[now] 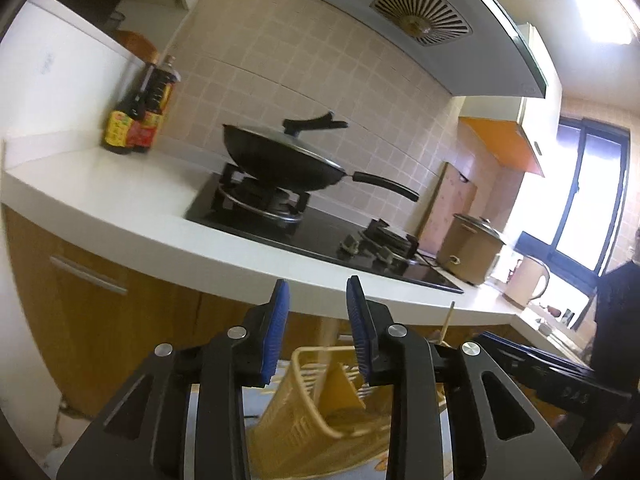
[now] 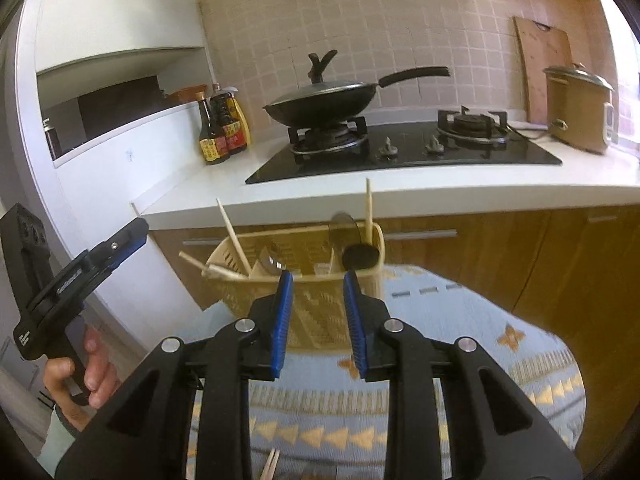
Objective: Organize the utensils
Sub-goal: 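Lift the chopstick and spoon to the yellow caddy and release both inside, then return both tools to the table and grasp two chopsticks with the left tool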
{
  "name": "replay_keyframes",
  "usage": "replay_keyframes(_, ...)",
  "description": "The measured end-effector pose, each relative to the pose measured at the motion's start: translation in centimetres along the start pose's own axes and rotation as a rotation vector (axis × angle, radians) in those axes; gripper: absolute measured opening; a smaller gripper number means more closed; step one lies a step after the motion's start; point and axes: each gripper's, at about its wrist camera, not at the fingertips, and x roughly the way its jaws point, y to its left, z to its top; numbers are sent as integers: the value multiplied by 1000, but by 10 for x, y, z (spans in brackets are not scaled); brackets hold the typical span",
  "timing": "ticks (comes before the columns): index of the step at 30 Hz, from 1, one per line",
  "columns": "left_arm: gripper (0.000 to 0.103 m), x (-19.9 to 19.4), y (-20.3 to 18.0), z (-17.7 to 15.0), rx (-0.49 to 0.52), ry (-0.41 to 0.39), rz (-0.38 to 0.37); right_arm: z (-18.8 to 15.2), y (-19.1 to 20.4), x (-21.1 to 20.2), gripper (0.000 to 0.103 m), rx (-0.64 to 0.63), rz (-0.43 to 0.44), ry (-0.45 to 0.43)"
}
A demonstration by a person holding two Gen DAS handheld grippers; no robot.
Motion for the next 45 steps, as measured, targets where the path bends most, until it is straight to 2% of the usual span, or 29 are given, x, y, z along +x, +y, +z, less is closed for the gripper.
replay_keyframes(5,29,-28,0,0,-14,6,6,-41,-10,-15,24,25,-34,111)
replay_keyframes(7,37,-42,-5,0,-2,8,9,-60,-13,-10,24,27,-50,181)
replay_keyframes(11,40,-70,-22,-6,37,34,-1,-100,-18,-2,24,43,-98,316)
replay_keyframes(13,46,-79,-32,-12,63,59,-1,-122,-19,-1,24,59,-99,374)
replay_keyframes(16,51,-91,-49,-29,107,136,-5,-144,-19,2,24,70,-106,434)
replay_keyframes(19,52,-93,-62,-62,133,283,-7,-160,-19,1,24,79,-117,477)
replay_keyframes(23,50,-90,-70,-108,154,467,13,-165,-22,-6,24,104,-117,495)
replay_keyframes(28,49,-83,-70,-160,123,684,25,-165,-25,-11,24,123,-123,500)
replay_keyframes(33,46,-84,-71,-187,136,786,54,-171,-22,-15,23,114,-121,499)
replay_keyframes(38,46,-86,-88,-209,208,852,75,-169,-22,-12,24,116,-110,504)
replay_keyframes(42,46,-80,-105,-214,310,847,146,-171,-22,-14,23,110,-113,512)
replay_keyframes(45,50,-78,-114,-217,374,847,188,-168,-20,-12,23,117,-109,522)
